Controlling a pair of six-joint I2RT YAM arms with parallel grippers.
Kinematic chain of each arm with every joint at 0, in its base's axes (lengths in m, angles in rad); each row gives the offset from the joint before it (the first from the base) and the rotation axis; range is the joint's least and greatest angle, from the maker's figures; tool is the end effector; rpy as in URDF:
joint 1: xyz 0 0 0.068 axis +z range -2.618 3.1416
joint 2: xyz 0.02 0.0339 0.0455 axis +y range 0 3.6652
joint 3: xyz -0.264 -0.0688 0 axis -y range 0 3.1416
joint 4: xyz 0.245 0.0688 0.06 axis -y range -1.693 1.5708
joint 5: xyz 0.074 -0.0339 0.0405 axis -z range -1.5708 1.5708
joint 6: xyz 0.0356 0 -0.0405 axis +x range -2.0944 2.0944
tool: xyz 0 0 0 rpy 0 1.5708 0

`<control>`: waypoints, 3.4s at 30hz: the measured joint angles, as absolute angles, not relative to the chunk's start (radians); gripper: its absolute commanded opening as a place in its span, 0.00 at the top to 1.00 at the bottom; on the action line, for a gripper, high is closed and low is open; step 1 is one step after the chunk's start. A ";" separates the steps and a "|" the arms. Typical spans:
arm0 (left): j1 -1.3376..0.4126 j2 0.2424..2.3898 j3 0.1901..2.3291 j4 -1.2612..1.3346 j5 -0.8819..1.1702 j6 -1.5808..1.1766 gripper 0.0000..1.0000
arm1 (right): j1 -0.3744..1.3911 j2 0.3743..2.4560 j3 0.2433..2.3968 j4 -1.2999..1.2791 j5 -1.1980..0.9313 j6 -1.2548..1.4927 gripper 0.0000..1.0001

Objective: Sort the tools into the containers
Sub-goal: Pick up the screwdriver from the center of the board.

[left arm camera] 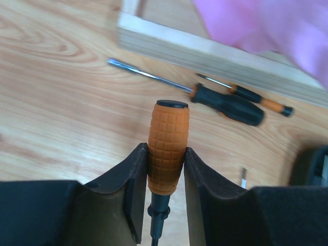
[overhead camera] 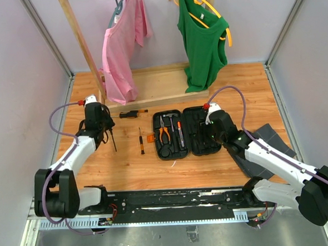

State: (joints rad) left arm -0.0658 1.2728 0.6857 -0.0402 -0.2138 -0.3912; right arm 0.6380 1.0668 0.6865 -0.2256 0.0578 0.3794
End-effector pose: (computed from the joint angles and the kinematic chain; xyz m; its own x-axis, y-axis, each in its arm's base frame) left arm 0.2677 -0.0101 0.2162 -0.5006 -0.3404 -0.7959 -0.3224 0.9266 -0.1936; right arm 0.1878 0.1367 0.2471 -0.6310 -0.0076 -0.7757 -0.3474 0.8968 0.2739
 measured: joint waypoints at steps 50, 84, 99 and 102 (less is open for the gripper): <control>-0.836 1.343 0.743 0.407 0.039 -0.609 0.75 | 0.628 0.841 0.427 0.305 -0.289 0.586 0.28; -0.875 1.359 0.700 0.598 0.060 -0.704 0.40 | 0.628 0.984 0.427 0.452 -0.353 0.699 0.97; -0.875 1.208 0.636 0.571 0.115 -0.595 0.37 | 0.562 0.836 0.453 0.233 -0.150 0.719 0.96; -0.876 1.208 0.616 0.570 0.160 -0.577 0.39 | 0.554 0.836 0.483 0.236 -0.159 0.737 0.95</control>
State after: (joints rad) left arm -0.8757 1.2076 0.6155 0.5697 0.1596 -0.5766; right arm 0.5537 0.8356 0.4831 0.2363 -0.1589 0.7368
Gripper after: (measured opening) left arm 0.633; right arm 0.210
